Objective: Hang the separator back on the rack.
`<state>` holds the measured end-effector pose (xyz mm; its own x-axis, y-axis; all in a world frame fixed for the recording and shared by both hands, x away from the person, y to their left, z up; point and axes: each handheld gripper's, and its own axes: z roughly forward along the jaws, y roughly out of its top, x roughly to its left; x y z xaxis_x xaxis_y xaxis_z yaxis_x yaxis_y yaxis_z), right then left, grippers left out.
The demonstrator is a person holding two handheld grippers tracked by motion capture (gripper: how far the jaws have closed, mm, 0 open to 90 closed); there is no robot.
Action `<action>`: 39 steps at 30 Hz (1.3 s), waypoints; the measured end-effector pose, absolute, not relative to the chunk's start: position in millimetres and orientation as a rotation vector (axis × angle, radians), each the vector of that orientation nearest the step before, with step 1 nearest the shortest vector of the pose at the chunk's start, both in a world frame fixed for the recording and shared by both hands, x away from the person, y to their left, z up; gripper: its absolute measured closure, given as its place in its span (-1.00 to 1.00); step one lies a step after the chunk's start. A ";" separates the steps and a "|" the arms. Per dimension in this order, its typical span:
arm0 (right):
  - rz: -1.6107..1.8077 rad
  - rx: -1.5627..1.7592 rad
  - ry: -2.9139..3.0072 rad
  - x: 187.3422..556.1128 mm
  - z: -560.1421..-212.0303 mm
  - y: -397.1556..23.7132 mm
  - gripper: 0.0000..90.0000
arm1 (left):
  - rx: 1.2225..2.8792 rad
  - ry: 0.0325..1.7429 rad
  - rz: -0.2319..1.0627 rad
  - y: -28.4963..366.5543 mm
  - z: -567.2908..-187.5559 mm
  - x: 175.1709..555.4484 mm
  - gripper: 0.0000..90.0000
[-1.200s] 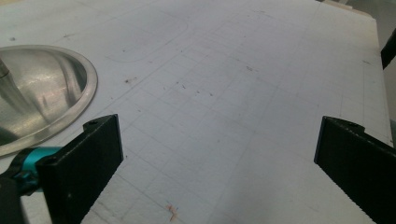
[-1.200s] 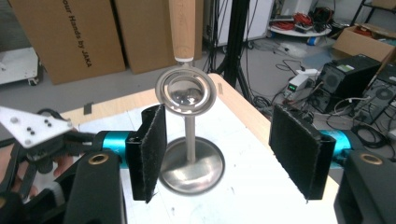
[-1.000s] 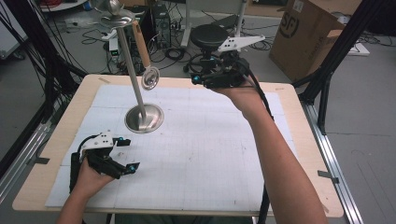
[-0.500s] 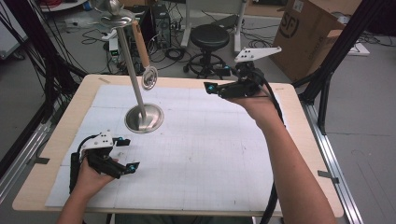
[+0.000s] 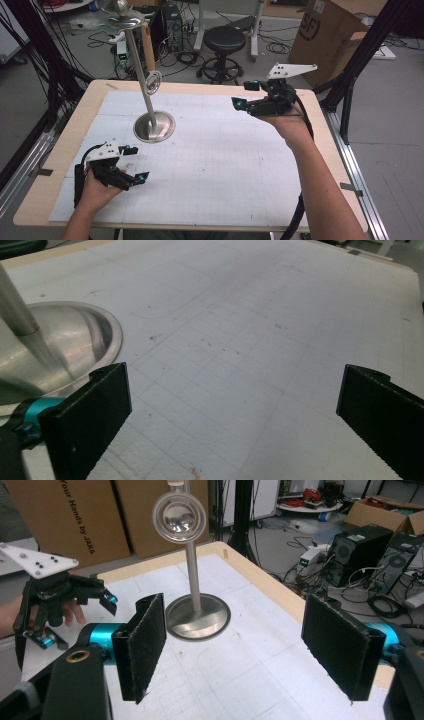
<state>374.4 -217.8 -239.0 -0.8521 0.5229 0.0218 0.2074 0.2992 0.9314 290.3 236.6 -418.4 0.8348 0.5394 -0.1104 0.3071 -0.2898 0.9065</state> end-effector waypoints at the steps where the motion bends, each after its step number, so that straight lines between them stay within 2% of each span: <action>1: 1.572 0.669 2.284 372.2 -242.0 -221.2 -0.43 | 1.896 0.635 0.262 237.2 -417.9 290.1 -0.96; 6: 1.580 0.679 2.272 366.9 -247.9 -232.1 -0.43 | 1.853 0.656 0.276 238.8 -415.5 288.5 -0.96; 17: 1.555 0.729 2.293 356.0 -274.4 -251.5 -0.43 | 1.885 0.685 0.349 231.8 -418.3 288.1 -0.96; 39: 1.571 0.864 2.276 335.0 -348.8 -292.0 -0.42 | 1.888 0.726 0.316 229.2 -425.8 290.1 -0.96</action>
<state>335.0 -292.0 -348.8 -0.7952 0.5925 0.1289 0.3308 0.2456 0.9112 290.1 229.2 -425.8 0.7815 0.6145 -0.1075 0.3399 -0.2749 0.8994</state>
